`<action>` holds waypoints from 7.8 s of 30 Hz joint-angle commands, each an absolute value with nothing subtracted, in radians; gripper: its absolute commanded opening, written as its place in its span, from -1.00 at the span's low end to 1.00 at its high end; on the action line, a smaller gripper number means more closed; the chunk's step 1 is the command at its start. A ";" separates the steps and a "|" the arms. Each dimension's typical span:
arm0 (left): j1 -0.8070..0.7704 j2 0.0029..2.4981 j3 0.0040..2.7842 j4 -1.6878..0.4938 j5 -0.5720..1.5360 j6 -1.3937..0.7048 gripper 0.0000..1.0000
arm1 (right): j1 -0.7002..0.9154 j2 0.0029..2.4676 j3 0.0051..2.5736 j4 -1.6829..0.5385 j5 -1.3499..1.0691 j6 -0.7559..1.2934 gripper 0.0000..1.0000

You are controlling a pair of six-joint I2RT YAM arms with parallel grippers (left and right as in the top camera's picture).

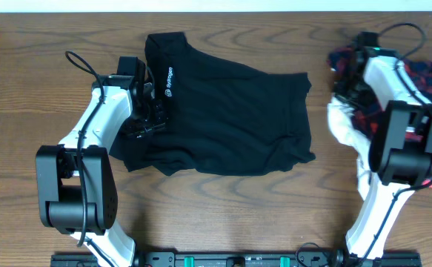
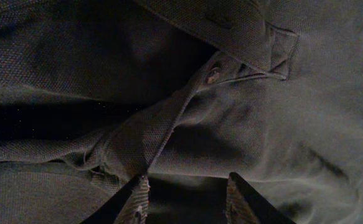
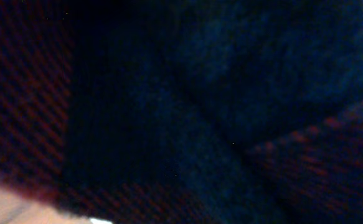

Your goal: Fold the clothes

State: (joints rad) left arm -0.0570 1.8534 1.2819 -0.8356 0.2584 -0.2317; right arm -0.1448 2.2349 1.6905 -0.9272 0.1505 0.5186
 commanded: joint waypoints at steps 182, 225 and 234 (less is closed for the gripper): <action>-0.052 1.388 0.704 -0.611 0.044 -0.329 0.11 | 0.132 1.599 0.888 -0.764 -0.214 0.204 0.28; -0.052 1.560 0.703 -0.558 0.022 -0.200 -0.88 | 0.132 1.599 0.888 -0.786 -0.202 0.204 0.17; -0.052 1.371 0.704 -0.609 0.023 -0.200 -0.88 | 0.132 1.599 0.888 -0.785 -0.161 0.235 0.11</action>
